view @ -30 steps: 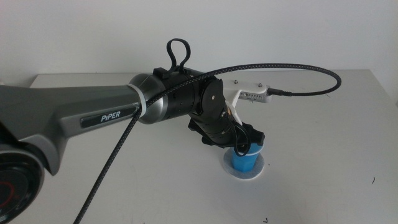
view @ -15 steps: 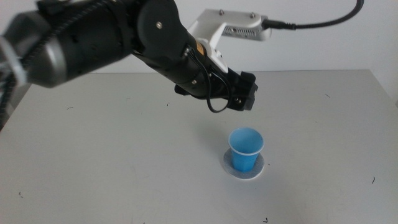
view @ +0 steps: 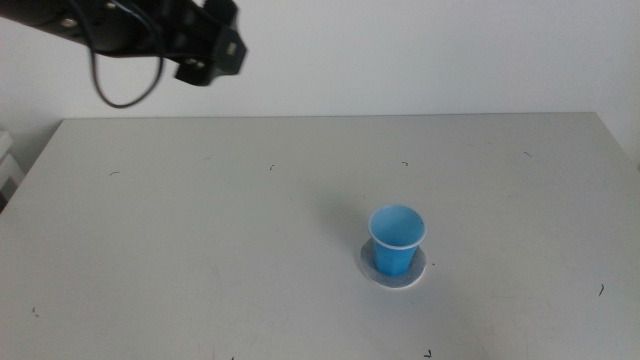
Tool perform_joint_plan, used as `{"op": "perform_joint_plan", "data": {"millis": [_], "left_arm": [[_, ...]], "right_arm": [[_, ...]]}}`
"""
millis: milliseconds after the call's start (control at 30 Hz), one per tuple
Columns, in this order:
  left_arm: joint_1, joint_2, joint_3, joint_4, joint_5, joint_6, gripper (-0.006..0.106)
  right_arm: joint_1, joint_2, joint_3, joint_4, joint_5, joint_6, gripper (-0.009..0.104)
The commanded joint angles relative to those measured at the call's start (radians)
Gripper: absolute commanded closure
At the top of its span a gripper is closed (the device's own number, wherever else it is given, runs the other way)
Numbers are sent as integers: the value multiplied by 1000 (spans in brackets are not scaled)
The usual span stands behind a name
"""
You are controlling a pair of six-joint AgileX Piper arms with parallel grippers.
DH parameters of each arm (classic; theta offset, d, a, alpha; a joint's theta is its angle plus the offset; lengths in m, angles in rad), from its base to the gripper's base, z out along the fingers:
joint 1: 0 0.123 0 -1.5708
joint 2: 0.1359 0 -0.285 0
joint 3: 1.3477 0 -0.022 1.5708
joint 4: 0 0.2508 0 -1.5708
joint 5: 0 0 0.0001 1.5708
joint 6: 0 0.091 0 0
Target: Place an empty cup on a cup mat.
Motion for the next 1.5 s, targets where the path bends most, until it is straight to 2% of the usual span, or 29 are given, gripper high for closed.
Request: {"op": "perform_joint_plan", "data": {"millis": [0,167,333,500,767,1033,1333,1467], "left_arm": [[65,-72,-10,29,-20,-4,-5],[256,-218,152,-10,-115,40,-5],[455,-410,406,-47,-300,58,-5],[560,-598,687,-46,-527,57,-5],[580,-830,1144,-48,-886,50,-5],[567,-1037,1501,-123,-1129,19,-5],[568,-1214,1526,-137,-888,32,-5],[568,-1270,1526,-94,-804,32,-5]], "right_arm": [[1,-19,-12,-9,-78,-8,1],[1,-19,-12,-9,-78,-8,1],[1,-19,-12,-9,-78,-8,1],[1,-19,-12,-9,-78,-8,1],[1,-19,-12,-9,-78,-8,1],[1,-19,-12,-9,-78,-8,1],[1,-19,-12,-9,-78,-8,1],[1,-19,-12,-9,-78,-8,1]]}}
